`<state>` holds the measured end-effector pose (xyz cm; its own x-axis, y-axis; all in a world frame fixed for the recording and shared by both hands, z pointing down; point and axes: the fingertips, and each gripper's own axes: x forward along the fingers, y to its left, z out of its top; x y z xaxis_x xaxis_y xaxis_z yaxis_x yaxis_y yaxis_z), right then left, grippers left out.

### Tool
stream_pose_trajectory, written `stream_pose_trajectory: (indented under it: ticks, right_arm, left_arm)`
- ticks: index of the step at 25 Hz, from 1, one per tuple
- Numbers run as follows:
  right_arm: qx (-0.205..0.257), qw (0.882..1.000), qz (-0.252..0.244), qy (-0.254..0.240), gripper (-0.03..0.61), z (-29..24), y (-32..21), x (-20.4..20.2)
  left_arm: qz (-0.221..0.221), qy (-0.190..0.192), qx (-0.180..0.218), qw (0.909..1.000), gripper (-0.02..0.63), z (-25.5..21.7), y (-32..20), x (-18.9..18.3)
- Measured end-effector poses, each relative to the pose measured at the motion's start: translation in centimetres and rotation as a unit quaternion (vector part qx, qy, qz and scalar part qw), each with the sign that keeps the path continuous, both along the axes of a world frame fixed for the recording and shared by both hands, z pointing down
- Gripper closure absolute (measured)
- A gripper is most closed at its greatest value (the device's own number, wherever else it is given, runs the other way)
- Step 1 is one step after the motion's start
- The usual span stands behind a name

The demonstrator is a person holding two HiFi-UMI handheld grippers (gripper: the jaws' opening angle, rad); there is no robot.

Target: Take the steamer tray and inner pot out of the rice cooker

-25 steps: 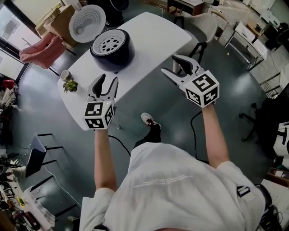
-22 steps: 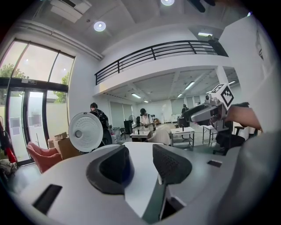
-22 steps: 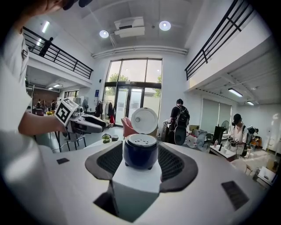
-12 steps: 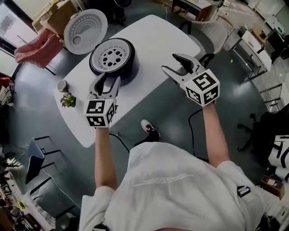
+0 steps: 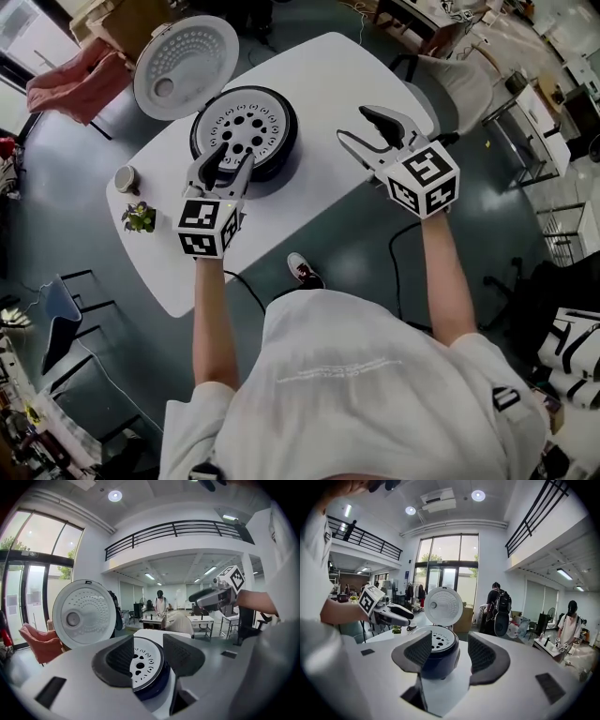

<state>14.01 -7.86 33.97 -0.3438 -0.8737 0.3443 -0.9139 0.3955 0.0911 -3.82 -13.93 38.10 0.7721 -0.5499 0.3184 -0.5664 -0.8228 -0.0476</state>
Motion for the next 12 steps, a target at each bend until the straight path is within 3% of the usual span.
stream_pose_trajectory:
  ticks: [12]
  right_arm:
    - [-0.023,0.999,-0.047,-0.009,0.330,1.9,-5.4,-0.7]
  left_arm:
    - [-0.010,-0.004,-0.026,0.9996,0.405,1.8,-2.8,-0.3]
